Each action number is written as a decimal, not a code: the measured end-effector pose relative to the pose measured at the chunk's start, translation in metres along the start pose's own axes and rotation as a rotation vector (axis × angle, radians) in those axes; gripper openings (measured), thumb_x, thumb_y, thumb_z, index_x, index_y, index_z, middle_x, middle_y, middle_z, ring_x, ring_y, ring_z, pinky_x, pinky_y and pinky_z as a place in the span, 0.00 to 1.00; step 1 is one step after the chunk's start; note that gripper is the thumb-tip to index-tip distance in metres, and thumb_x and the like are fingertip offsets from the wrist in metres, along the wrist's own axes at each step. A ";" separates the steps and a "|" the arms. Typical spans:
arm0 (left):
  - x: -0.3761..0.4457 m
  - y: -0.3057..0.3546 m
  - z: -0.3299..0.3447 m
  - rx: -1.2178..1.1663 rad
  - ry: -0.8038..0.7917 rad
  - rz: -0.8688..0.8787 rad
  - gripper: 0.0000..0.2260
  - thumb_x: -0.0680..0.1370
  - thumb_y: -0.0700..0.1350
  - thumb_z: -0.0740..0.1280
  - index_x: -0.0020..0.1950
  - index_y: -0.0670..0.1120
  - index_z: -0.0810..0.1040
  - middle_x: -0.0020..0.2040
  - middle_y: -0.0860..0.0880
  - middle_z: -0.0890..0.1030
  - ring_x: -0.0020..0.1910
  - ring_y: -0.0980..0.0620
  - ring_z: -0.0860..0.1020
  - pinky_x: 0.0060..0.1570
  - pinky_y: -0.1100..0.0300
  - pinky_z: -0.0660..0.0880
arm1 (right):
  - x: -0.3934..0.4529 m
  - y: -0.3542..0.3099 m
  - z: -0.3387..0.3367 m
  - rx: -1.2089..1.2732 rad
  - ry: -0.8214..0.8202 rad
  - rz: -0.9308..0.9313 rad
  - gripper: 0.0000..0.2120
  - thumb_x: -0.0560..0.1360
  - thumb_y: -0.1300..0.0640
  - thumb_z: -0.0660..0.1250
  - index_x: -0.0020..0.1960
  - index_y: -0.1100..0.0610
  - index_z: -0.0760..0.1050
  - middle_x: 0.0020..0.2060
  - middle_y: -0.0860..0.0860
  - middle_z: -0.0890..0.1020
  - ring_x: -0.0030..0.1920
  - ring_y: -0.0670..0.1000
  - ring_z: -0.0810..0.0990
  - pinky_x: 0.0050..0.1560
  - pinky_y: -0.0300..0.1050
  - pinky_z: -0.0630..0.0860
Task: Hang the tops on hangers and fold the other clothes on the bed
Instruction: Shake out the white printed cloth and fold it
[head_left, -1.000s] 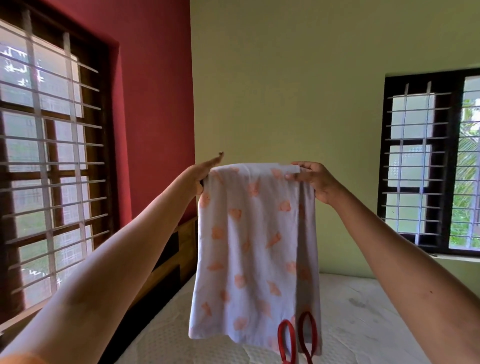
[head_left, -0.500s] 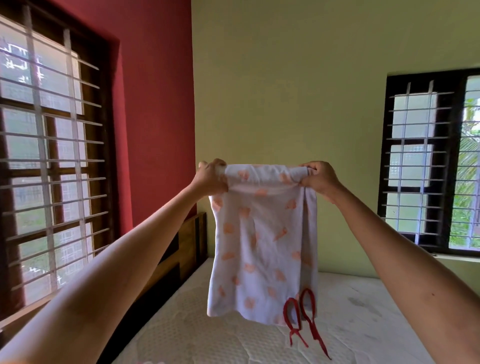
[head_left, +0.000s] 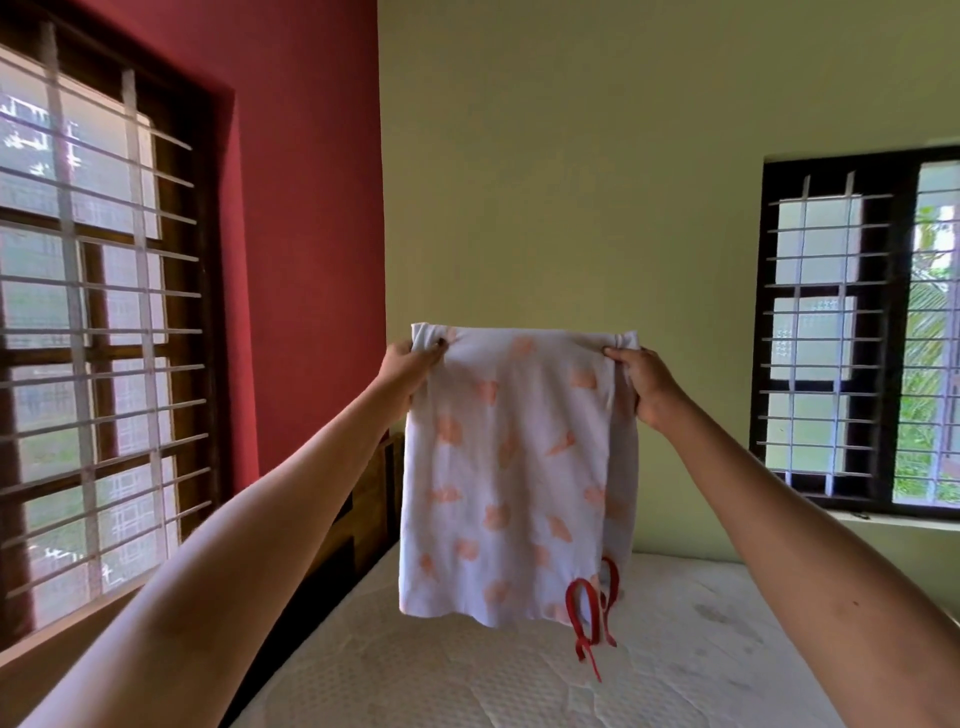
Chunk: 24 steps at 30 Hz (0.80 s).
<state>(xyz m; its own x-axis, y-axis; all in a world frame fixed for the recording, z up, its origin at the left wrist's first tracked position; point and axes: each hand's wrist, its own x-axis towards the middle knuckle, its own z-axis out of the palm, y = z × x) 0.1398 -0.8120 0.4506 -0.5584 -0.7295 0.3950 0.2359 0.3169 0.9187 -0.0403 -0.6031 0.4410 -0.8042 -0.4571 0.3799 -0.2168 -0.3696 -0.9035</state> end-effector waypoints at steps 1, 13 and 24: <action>0.001 0.000 0.003 0.041 0.044 0.017 0.10 0.78 0.48 0.65 0.44 0.42 0.73 0.38 0.47 0.75 0.34 0.52 0.74 0.34 0.58 0.73 | 0.000 0.000 0.002 -0.010 0.008 0.005 0.07 0.77 0.64 0.61 0.41 0.58 0.74 0.23 0.46 0.81 0.25 0.43 0.79 0.27 0.31 0.74; 0.010 -0.005 0.004 0.215 0.228 -0.027 0.07 0.77 0.41 0.64 0.53 0.44 0.75 0.50 0.45 0.78 0.48 0.46 0.77 0.50 0.55 0.75 | -0.003 0.003 0.008 -0.384 0.032 -0.207 0.18 0.73 0.70 0.58 0.37 0.51 0.79 0.41 0.52 0.81 0.45 0.51 0.79 0.50 0.45 0.75; 0.000 0.007 -0.017 -0.014 -0.331 -0.141 0.32 0.70 0.36 0.73 0.71 0.44 0.65 0.60 0.42 0.75 0.54 0.44 0.78 0.52 0.49 0.77 | -0.007 0.001 -0.008 -0.504 -0.205 -0.162 0.20 0.64 0.71 0.74 0.55 0.67 0.77 0.48 0.57 0.80 0.48 0.52 0.77 0.53 0.52 0.76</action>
<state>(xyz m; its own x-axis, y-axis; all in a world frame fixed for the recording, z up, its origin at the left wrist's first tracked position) 0.1552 -0.8198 0.4573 -0.8132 -0.5286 0.2436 0.1477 0.2174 0.9648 -0.0390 -0.5939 0.4363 -0.6260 -0.5927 0.5067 -0.6060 -0.0391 -0.7945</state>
